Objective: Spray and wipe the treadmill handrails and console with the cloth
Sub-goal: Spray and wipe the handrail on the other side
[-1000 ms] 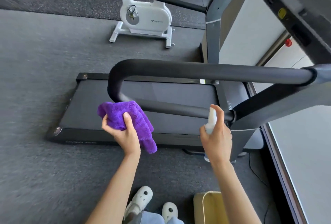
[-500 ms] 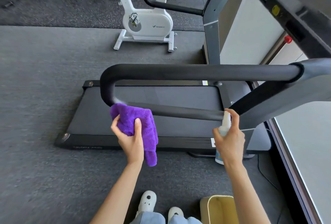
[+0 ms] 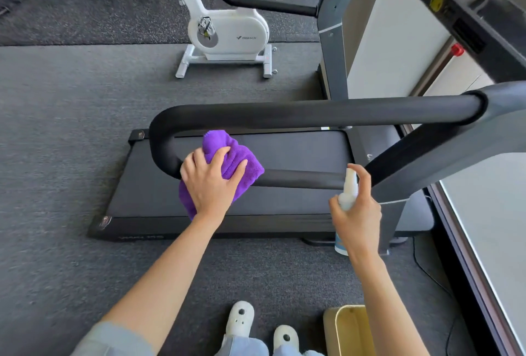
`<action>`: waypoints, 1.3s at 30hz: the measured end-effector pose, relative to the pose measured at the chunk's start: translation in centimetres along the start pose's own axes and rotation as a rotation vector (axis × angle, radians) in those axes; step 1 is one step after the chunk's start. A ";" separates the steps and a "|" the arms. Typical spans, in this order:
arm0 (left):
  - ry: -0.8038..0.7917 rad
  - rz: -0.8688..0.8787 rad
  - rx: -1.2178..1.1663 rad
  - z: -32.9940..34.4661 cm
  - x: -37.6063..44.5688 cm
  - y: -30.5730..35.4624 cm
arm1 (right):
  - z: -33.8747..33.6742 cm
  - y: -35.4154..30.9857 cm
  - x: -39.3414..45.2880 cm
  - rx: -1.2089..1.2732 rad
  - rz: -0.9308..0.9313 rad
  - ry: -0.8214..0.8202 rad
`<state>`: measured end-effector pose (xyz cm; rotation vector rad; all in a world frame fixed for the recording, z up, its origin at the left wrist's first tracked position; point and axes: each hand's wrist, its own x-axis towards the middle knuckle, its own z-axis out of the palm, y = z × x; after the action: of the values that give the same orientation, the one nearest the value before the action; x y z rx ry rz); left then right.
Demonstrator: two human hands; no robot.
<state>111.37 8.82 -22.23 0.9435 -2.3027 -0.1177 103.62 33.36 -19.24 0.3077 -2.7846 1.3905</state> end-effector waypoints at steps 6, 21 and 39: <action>-0.037 0.106 0.046 1.0 0.3 1.8 | 0.9 -0.6 0.7 0.030 -0.007 -0.016; -0.367 0.375 0.070 1.2 1.6 4.9 | 0.1 -2.1 2.0 0.034 -0.041 -0.018; -0.588 0.434 0.053 4.9 -1.5 17.3 | -2.3 0.7 1.2 0.005 0.091 0.116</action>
<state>98.90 21.84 -21.57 0.4413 -3.0116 -0.1663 102.15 35.44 -18.27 0.0983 -2.7330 1.3847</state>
